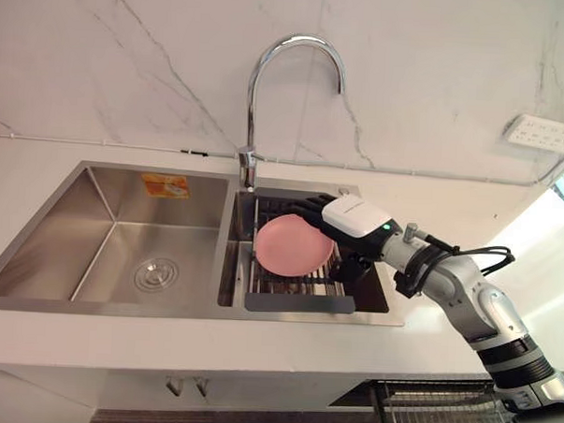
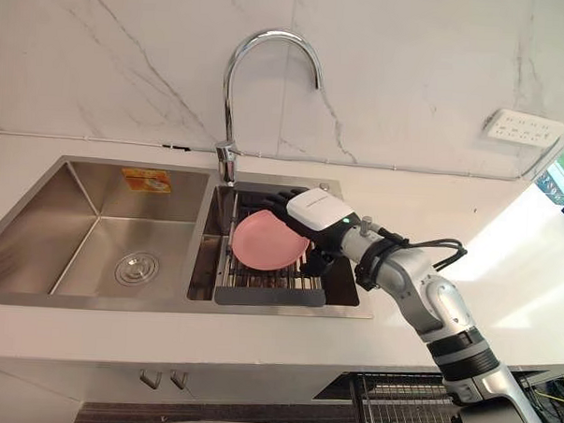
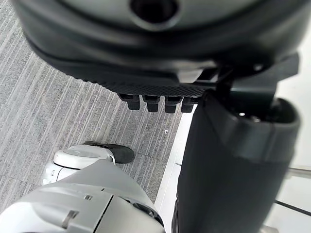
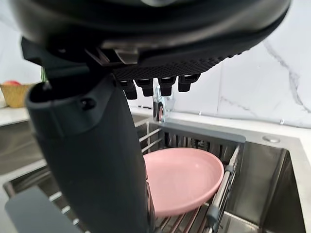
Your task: Walk over to the sink, pick up the cup, carry it to the dishwasher, place the cup inside the dishwasher, then close the dishwasher door
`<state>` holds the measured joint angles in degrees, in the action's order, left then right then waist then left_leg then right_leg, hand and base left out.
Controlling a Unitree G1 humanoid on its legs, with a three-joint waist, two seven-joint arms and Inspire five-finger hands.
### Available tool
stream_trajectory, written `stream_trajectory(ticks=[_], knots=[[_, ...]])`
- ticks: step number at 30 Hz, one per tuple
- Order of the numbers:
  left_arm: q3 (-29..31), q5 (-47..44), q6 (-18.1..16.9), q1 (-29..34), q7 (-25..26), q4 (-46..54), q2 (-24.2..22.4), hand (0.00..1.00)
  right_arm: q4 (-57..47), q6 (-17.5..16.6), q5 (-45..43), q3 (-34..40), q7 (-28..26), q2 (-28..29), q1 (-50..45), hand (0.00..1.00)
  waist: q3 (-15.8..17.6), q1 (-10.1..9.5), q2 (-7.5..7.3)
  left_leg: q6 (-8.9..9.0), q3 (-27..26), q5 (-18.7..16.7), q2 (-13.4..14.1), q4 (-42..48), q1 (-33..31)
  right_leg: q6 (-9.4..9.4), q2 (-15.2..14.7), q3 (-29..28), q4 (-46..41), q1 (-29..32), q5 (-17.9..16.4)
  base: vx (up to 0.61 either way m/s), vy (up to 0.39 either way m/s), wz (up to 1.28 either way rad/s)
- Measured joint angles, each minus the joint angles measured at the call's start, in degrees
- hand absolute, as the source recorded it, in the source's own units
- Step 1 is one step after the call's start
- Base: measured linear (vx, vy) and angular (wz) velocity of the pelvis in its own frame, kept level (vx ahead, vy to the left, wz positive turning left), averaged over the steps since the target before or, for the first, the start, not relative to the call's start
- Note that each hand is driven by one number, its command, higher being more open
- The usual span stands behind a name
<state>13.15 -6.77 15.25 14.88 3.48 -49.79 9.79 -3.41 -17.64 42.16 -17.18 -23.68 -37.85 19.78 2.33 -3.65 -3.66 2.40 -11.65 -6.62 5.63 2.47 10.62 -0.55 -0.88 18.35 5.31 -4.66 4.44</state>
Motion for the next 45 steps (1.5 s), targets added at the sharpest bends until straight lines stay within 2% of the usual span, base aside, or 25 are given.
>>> stream_trajectory(ticks=[5,9,17,23,33,41,45], knots=[[0.0,0.0,-0.1,0.0,-0.1,0.0,0.1,1.0,2.9,0.4,0.3,-1.4,1.7,0.4,0.0,1.0,0.0,-0.02,0.09,0.07,0.0,0.0,0.1,0.0,0.0,0.7,0.0,-0.1,0.0,-0.1,0.5,0.0,0.0,0.0],[0.0,0.0,-0.2,0.0,-0.1,-0.1,0.1,1.0,5.8,0.8,3.6,-1.4,4.6,1.2,0.0,1.0,0.2,0.0,0.45,0.24,-0.5,-0.2,0.0,0.0,0.3,0.49,0.1,-0.8,0.0,-0.1,1.3,0.0,0.037,-0.08],[-0.8,0.0,-0.5,-0.3,0.0,-0.4,0.1,1.0,7.7,0.5,10.0,-2.5,12.7,2.7,-0.3,1.0,1.7,0.21,2.14,0.26,-1.5,-0.2,0.0,0.0,0.5,0.69,0.1,-1.7,0.0,0.1,1.5,-0.01,0.022,-0.06],[-1.2,0.0,-0.7,-0.4,0.1,-0.7,0.0,1.0,9.6,0.5,11.5,-2.8,16.1,4.5,-0.4,1.0,2.8,0.07,3.34,0.27,-1.5,-0.2,0.1,0.0,0.4,0.42,0.2,-1.7,0.0,0.1,1.8,0.0,0.005,0.0],[-1.2,0.0,-1.9,-1.4,0.4,-2.5,0.0,1.0,11.7,1.6,11.5,-4.3,18.9,5.8,-0.8,1.0,3.4,-0.18,3.29,0.29,-1.4,-0.2,-0.3,-0.1,0.4,0.61,-0.1,-1.7,0.0,-0.1,2.2,0.01,0.034,0.0],[-1.2,0.0,-2.2,-2.0,0.4,-2.9,0.0,1.0,15.4,2.4,14.2,-5.8,24.1,7.0,-0.4,1.0,4.4,-0.36,3.23,0.26,-0.6,-0.2,-0.3,-0.1,0.3,0.61,-0.1,-1.1,0.0,-0.3,2.2,0.0,0.003,0.03],[-1.2,0.0,-2.4,-2.4,0.4,-3.4,0.0,1.0,17.1,3.1,14.5,-6.3,24.9,7.2,-0.1,1.0,4.5,-0.44,3.25,0.24,-0.3,-0.2,-0.4,-0.1,0.2,0.62,-0.2,-0.8,0.0,-0.3,2.2,0.0,0.009,0.04]])
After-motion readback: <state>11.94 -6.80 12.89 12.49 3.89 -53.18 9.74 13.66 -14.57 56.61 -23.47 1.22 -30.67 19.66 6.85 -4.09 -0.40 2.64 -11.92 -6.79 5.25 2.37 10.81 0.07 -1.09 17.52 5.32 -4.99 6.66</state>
